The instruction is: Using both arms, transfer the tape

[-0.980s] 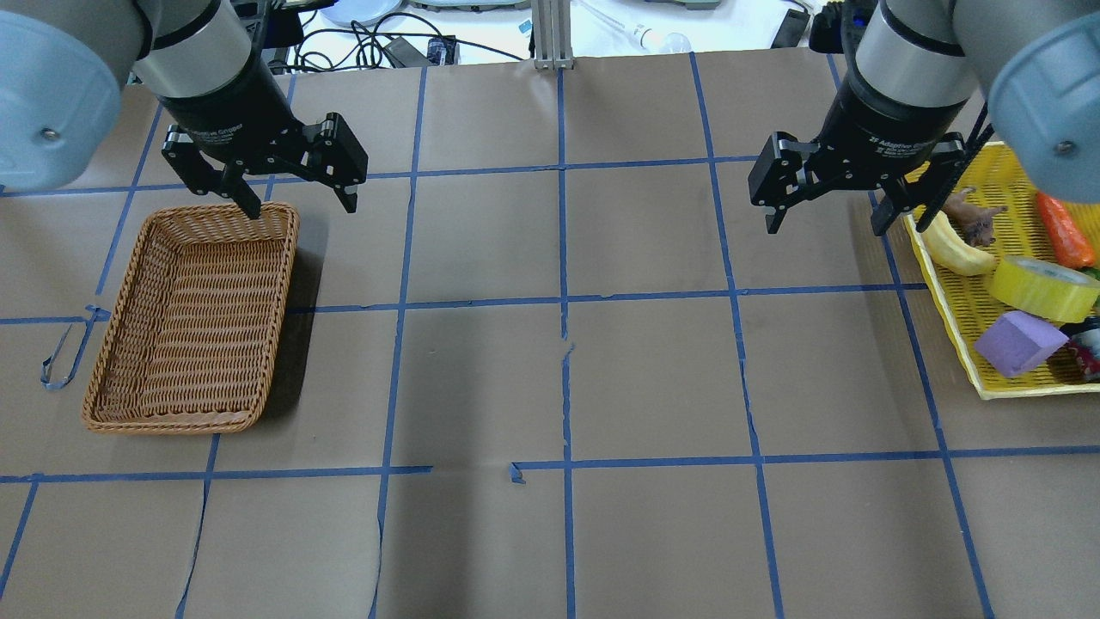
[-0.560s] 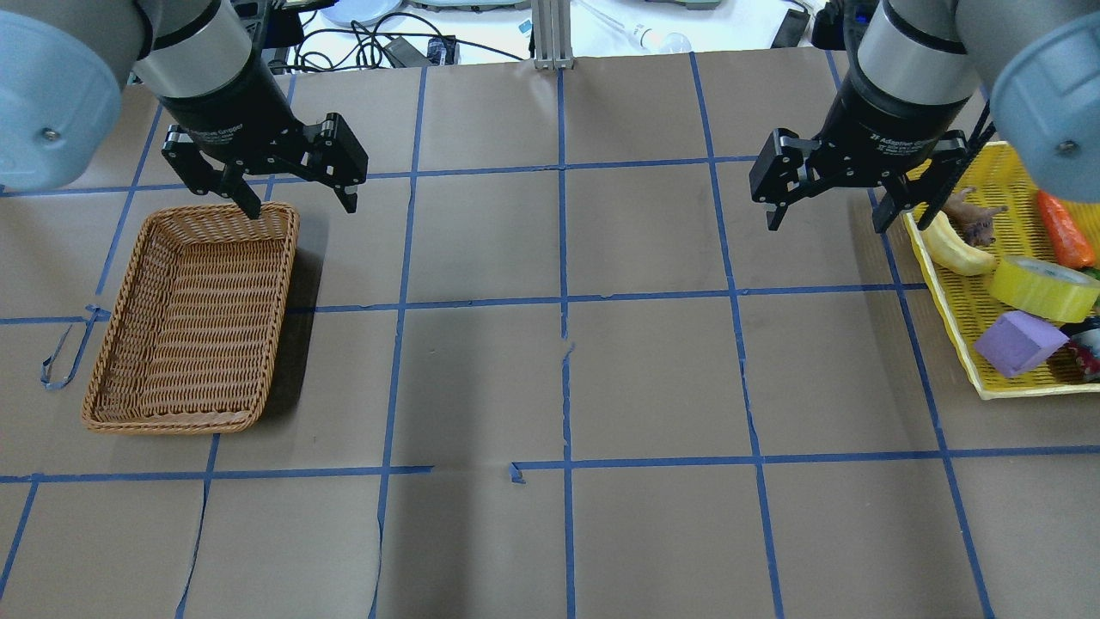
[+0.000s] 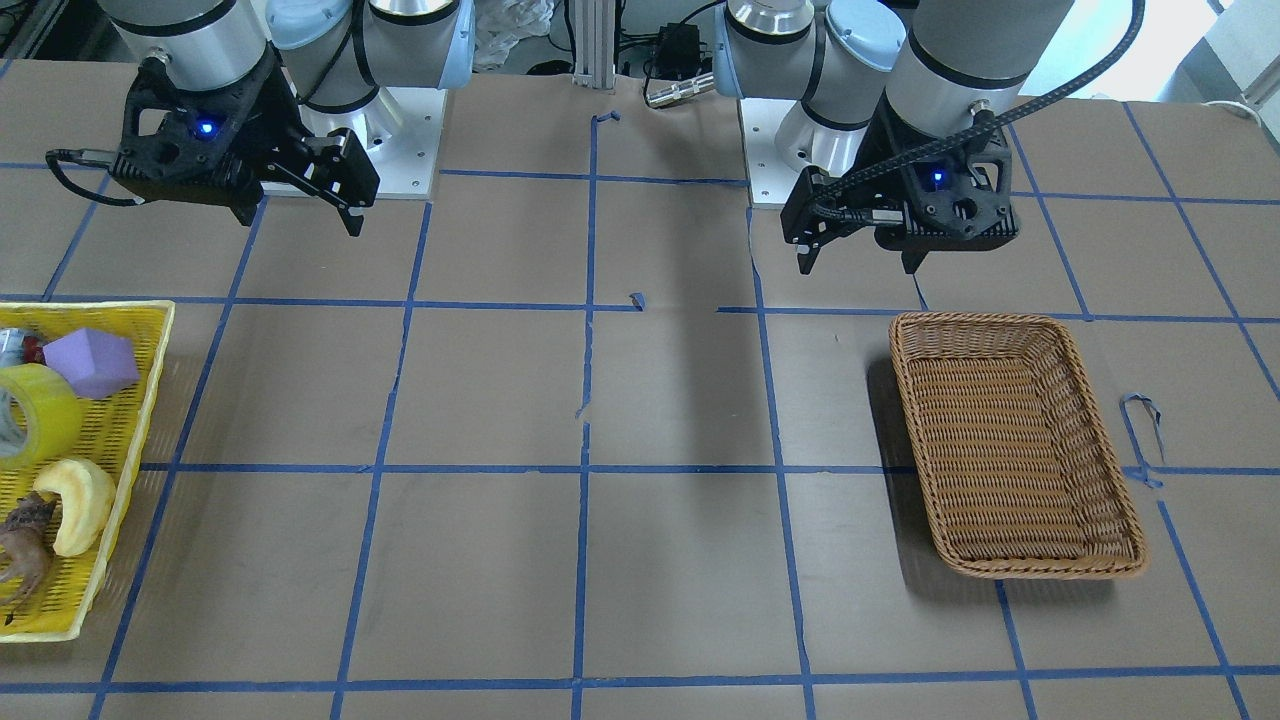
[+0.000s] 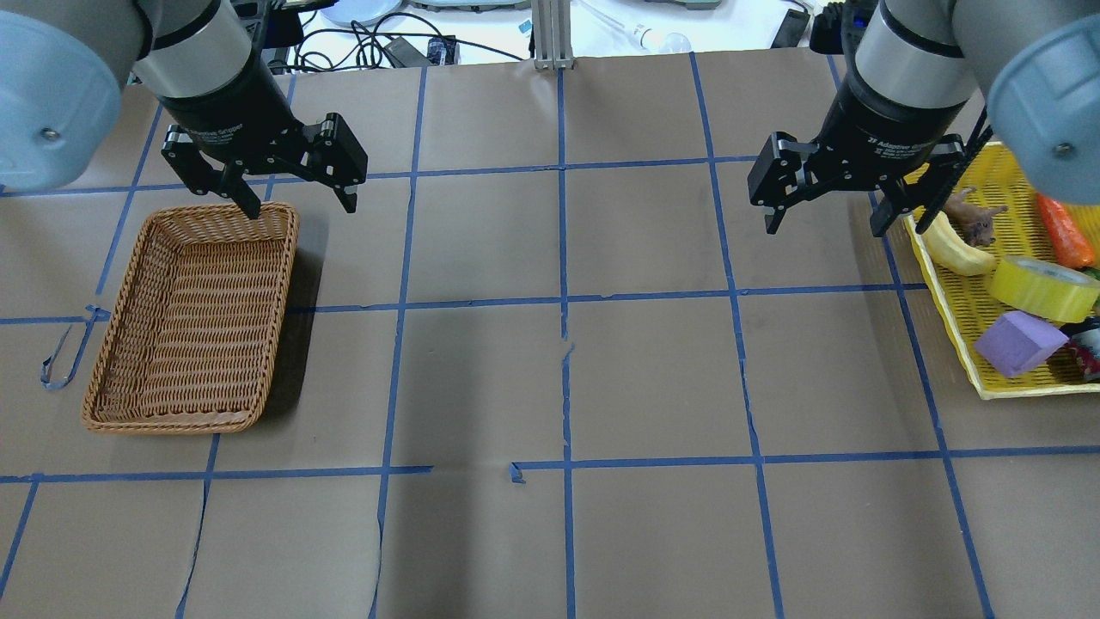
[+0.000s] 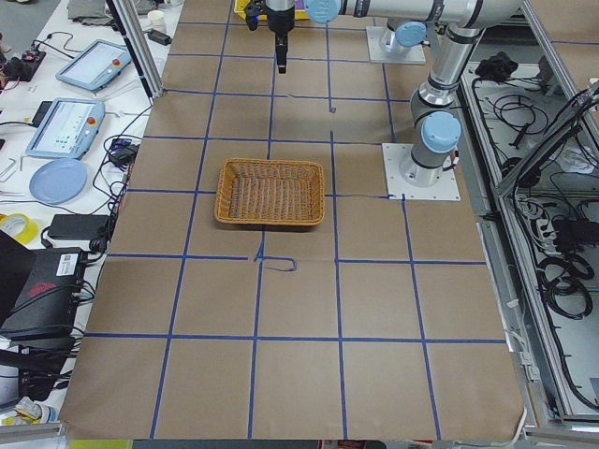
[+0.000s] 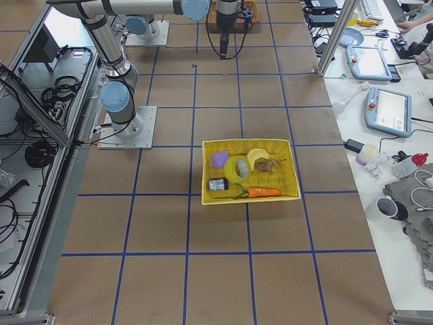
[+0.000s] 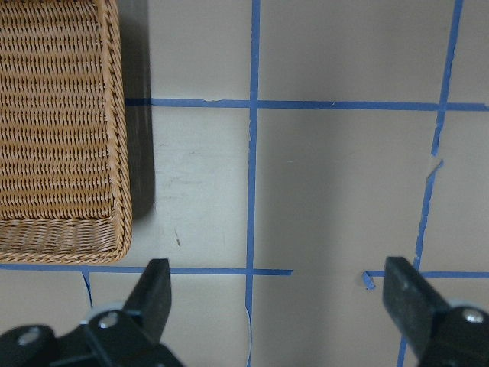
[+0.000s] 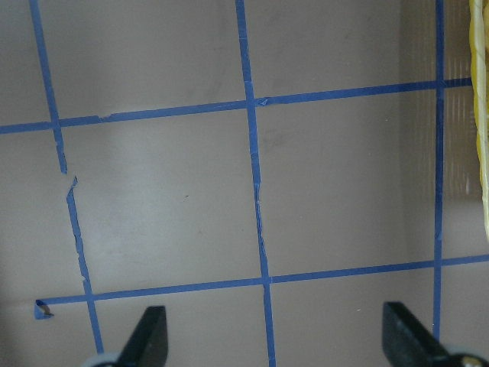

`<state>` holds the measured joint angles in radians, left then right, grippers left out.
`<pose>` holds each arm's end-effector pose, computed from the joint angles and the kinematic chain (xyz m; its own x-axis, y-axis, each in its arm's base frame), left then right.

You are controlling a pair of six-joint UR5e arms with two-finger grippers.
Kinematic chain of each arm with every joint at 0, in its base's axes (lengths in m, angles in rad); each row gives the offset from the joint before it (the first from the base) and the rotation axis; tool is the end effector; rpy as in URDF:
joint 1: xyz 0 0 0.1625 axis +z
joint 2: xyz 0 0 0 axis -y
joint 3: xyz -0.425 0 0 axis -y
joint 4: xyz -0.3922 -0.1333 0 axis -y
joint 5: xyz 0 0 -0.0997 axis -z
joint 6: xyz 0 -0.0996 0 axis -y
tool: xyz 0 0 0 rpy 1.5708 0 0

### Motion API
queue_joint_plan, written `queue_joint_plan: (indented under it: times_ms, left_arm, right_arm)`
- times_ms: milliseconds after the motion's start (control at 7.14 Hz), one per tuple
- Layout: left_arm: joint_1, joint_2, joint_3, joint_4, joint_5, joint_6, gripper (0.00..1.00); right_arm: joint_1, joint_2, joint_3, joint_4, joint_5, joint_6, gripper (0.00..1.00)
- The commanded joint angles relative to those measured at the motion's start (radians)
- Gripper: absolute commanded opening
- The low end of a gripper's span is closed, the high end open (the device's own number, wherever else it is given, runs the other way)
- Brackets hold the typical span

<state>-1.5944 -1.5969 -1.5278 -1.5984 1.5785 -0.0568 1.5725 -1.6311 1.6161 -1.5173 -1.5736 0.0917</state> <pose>-0.1443 -0.4986 0.4933 -0.9994 -0.0331 -0.0083 -0.0332 0.9994 0.0103 0.1338 -0.4621 0.4892 -0.9959 0.0897 0.0063 0.0899 0.9952 0.0381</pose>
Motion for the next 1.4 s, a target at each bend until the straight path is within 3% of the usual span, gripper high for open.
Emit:
queue_joint_plan:
  times_ms: [0,280,700,980,1260]
  left_arm:
    - [0.001,0.0,-0.002,0.0,0.0,0.0,1.0]
    - [0.001,0.003,-0.005,0.0,0.0,0.0,1.0]
    - [0.001,0.003,-0.003,0.003,0.0,0.0,1.0]
    - [0.001,0.003,-0.002,0.003,-0.002,0.0,1.0]
    - [-0.001,0.003,-0.003,0.003,-0.002,0.0,1.0]
  right_arm:
    - [0.0,0.0,0.001,0.002,0.003,-0.012,1.0]
    - [-0.063,0.038,-0.004,-0.027,-0.008,-0.126,1.0]
    - [-0.419,0.149,-0.012,-0.035,0.009,-0.617,1.0]
    - [-0.57,0.273,-0.005,-0.216,0.003,-0.967,1.0]
    - [-0.664,0.388,0.004,-0.267,0.009,-1.018,1.0]
